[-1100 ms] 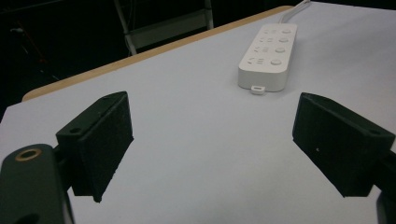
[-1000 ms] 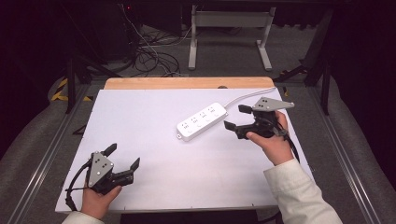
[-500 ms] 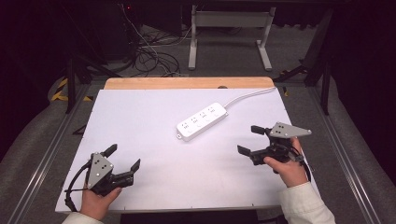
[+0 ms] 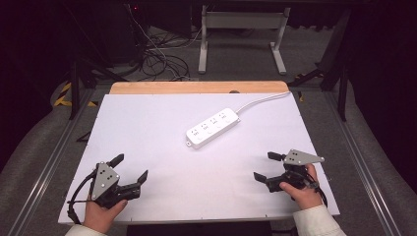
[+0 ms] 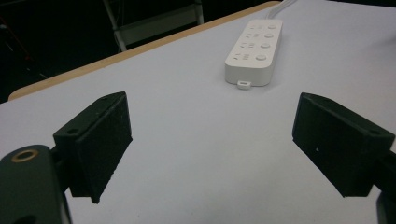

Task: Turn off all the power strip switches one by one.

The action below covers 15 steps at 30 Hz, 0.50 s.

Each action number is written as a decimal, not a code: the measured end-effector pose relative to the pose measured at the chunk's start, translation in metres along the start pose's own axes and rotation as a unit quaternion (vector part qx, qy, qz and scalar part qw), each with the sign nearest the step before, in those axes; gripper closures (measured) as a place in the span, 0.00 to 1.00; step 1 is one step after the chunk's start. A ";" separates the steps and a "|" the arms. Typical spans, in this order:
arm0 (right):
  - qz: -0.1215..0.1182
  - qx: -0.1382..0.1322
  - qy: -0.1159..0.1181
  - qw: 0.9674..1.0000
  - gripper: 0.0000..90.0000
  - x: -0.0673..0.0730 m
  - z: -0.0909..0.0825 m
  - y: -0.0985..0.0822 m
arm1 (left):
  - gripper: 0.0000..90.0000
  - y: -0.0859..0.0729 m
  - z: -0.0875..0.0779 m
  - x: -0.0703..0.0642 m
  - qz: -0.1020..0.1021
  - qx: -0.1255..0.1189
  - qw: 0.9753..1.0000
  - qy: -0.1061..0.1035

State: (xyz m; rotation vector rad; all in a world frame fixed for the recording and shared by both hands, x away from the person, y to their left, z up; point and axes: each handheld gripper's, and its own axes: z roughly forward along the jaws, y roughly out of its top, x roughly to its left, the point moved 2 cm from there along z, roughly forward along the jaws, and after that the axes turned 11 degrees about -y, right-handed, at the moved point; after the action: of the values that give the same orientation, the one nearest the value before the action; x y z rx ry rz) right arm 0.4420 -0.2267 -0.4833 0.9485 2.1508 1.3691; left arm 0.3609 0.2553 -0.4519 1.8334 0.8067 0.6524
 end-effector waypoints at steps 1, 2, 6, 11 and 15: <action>0.002 0.004 -0.001 1.000 0.06 0.000 0.001 -0.004 | 0.14 -0.001 0.000 0.001 -0.003 -0.003 1.000 0.000; 0.011 0.009 -0.003 1.000 0.06 0.000 0.001 -0.007 | 0.14 -0.002 0.000 0.001 -0.005 -0.002 1.000 -0.001; 0.016 0.029 -0.010 0.999 0.06 0.003 0.001 -0.020 | 0.14 -0.006 0.005 0.002 0.002 0.011 1.000 0.005; -0.023 0.035 -0.038 0.998 0.08 0.001 -0.004 -0.019 | 0.14 -0.009 0.009 0.006 -0.011 0.010 1.000 -0.002; -0.018 0.027 -0.039 0.999 0.08 0.001 -0.004 -0.019 | 0.13 -0.012 0.013 0.009 -0.010 0.003 1.000 0.002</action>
State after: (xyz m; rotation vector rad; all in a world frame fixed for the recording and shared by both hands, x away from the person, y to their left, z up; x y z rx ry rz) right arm 0.4322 -0.2338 -0.4982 0.9635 2.1456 1.2431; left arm 0.3732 0.2579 -0.4667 1.8275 0.8281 0.6414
